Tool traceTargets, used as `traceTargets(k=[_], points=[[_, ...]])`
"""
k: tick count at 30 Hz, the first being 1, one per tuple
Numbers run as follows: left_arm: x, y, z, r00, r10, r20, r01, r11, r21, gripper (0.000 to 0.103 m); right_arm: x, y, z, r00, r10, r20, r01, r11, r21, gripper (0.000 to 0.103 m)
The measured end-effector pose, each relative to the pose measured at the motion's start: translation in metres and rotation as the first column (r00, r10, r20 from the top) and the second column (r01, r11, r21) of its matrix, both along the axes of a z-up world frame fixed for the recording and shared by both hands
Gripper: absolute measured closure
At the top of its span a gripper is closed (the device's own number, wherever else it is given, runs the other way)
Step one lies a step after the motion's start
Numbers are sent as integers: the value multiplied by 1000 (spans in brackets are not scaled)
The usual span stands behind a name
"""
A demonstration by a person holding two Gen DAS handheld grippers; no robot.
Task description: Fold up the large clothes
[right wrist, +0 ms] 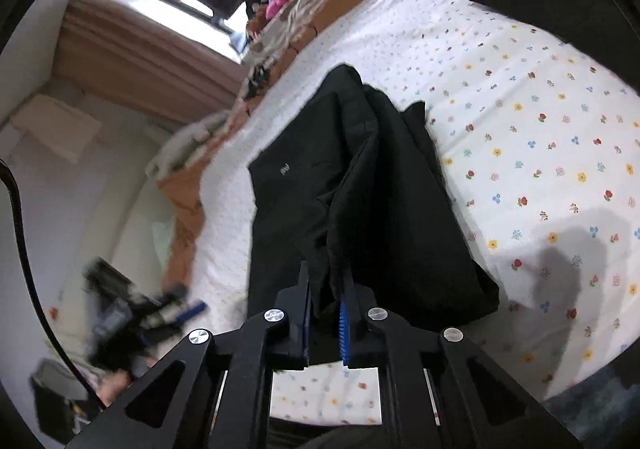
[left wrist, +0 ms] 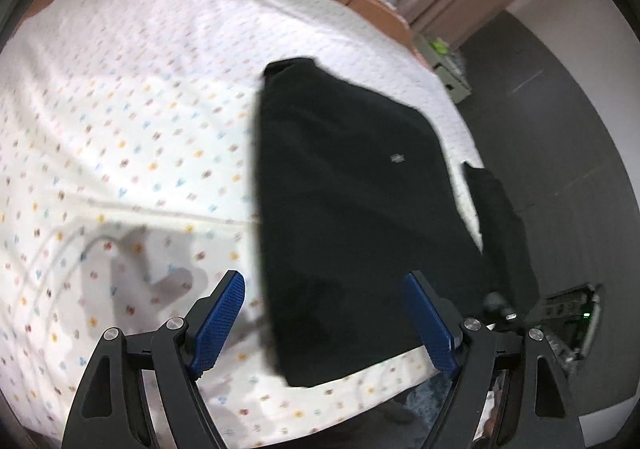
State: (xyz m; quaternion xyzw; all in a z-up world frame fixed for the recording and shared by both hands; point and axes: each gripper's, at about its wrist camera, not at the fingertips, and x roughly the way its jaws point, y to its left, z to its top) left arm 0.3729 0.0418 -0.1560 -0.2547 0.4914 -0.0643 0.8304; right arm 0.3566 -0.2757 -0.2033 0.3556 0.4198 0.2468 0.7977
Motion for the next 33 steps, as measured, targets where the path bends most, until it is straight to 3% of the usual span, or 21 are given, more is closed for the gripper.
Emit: traceTargets(k=[3,8,14,19,22,24,26,27,33], points=[[-3,3,-13,1000,6,-22,-6,1000,-5,21,-4,-10,-3,1000,-15,3,15,1000,18,94],[-1,-9,-27,999,-26,-45,26,1000,-5,24,-8,-31,-35,997,-48,-57,51,997,56,97],[4,-24,-46,993,-85,-85,85,996,-3,44,-21,-52,-74,989,-89,-119,99,992,74,98],[5,-36,-63,985,-128,-119,127,992,-19,49,-23,-51,-81,987,-92,-131,96,995,25,98],[3,-38,-63,985,-128,-118,128,992,-12,49,-18,-46,-62,991,-66,-117,63,998,-29,94],[4,-35,-66,985,-119,-125,117,993,-24,49,-17,-44,-47,994,-62,-86,55,995,-79,75],[7,-37,-67,985,-114,-127,110,993,-38,49,-14,-46,-35,996,-73,-56,67,992,-107,43],[7,-36,-68,986,-113,-125,108,993,-43,49,-12,-48,-31,996,-78,-43,73,992,-106,38],[5,-41,-72,987,-107,-124,100,993,-59,48,15,-36,-45,995,-12,-104,2,995,-100,35]])
